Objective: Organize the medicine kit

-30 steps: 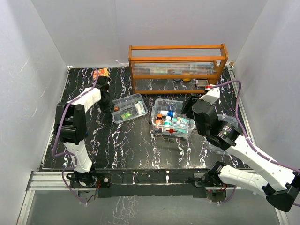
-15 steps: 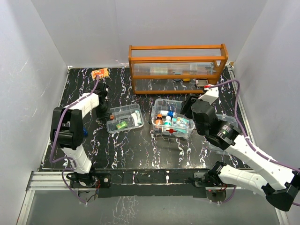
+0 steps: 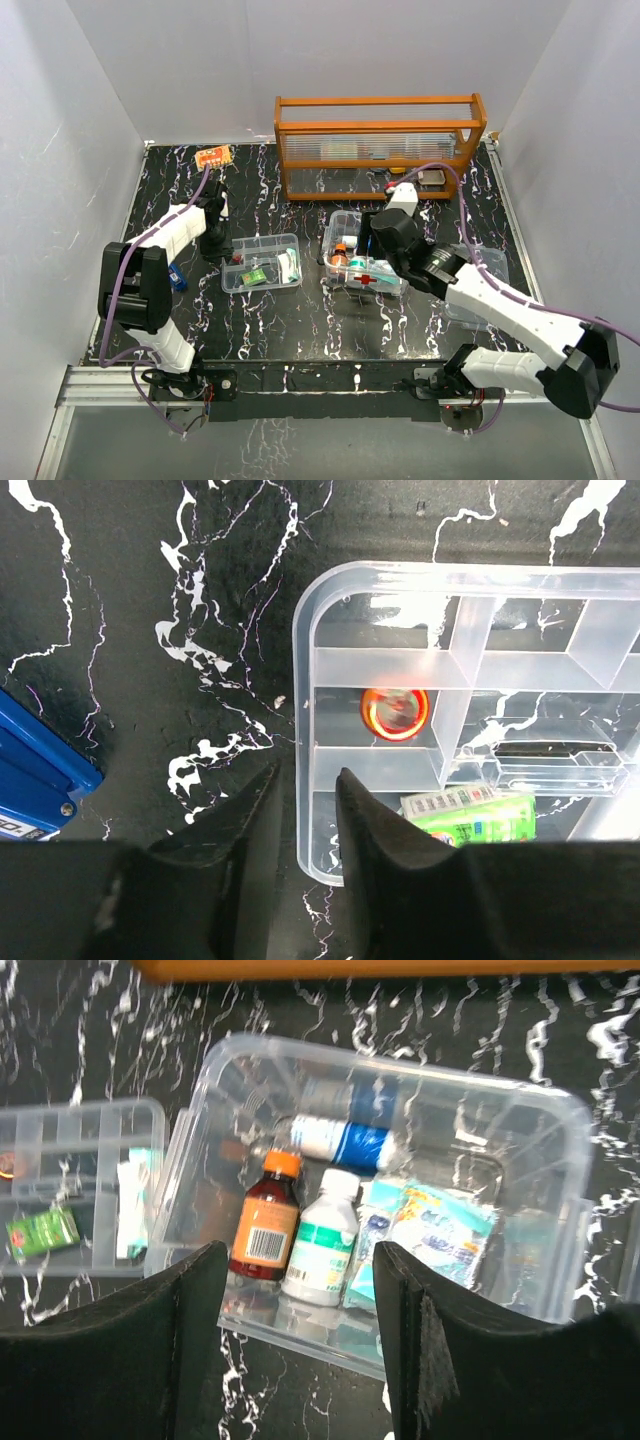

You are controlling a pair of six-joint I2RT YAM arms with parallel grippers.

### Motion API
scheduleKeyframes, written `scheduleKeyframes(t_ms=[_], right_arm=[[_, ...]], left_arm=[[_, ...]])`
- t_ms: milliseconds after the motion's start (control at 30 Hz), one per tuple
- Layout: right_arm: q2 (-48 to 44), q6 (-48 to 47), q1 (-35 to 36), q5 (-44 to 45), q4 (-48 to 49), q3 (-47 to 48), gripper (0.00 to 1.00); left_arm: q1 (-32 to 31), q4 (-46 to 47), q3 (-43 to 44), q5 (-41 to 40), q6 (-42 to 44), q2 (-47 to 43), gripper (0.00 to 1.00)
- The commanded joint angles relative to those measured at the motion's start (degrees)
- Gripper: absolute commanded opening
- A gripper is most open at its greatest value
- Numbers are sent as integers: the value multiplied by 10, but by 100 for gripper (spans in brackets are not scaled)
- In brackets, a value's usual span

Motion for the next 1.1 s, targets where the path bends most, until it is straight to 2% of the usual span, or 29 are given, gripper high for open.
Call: scheduleKeyframes(t_ms=[0,167,367,633,967,1067], right_arm=[[38,-47,-2,-96,27,36,59],[65,-73,-2,-153,17,41,61],[97,-123,-2,-234,-3,54,62],[140,-110,5,-296,34,58,60],[173,-39,18,-295,92,55,51],[184,-20,23,-292,109,57,48]], left_arm=[[4,-19,3,4,0,-23,31],[4,-23,8,-8,-10,-24,43],[4,-22,3,-7,-24,-33,46],[5,-13,-11,-15,-43,-31,39],[12,-2,3,-22,-51,-6,29],[13,-5,11,-22,-39,8,23]])
